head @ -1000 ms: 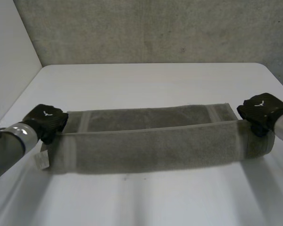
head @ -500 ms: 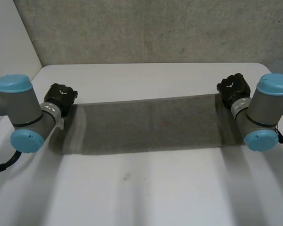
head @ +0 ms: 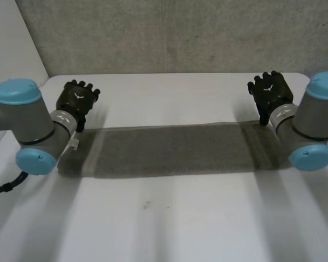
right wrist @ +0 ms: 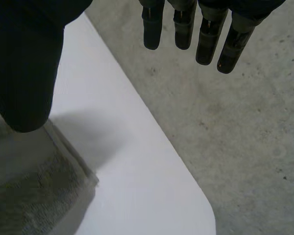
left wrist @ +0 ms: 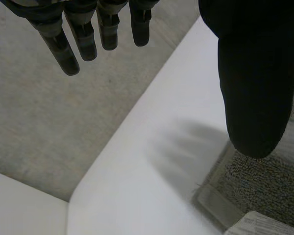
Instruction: Fold the towel.
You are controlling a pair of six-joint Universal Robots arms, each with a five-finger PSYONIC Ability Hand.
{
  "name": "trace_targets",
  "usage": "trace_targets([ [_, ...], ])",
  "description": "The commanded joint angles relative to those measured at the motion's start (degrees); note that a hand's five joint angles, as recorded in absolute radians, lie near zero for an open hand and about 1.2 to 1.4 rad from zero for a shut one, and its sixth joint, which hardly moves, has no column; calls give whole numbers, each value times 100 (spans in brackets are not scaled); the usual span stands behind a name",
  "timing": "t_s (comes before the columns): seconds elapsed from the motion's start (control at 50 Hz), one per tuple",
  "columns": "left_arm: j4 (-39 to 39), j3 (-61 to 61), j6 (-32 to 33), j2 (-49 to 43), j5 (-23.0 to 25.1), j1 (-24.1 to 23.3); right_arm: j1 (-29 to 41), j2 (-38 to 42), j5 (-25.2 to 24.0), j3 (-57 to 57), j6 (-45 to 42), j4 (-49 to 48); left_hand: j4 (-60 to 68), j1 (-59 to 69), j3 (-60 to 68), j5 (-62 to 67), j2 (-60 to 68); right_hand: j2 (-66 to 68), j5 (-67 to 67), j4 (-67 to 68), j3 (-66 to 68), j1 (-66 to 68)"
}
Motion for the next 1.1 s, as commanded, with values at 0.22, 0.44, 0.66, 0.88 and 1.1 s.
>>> trace_targets([
  [0.22, 840, -2895, -84, 1843, 47, 91, -1150, -1211, -777, 1544, 621, 1951, 24, -8, 35, -91, 35, 1596, 1544, 1535, 1655, 1690],
  [0.44, 1017, -3195, -304, 1887, 47, 117, -1582, -860, -1631, 1976, 656, 1390, 41, 9, 52, -74, 52, 3029, 2976, 2968, 3088, 3123],
  [0.66, 1017, -3221, -330, 1887, 39, 108, -1643, -605, -1622, 2011, 577, 1011, 58, 26, 69, -57, 69, 3989, 3936, 3928, 4048, 4083],
  [0.88, 1017, -3239, -330, 1887, 39, 108, -1889, -578, -1140, 1915, 524, 695, 58, 26, 69, -57, 69, 6708, 6656, 6647, 6767, 6802],
  [1.1, 1017, -3265, -330, 1905, 39, 126, -2443, -613, -603, 1765, -196, 571, 58, 26, 69, -57, 69, 6708, 6656, 6647, 6767, 6802],
])
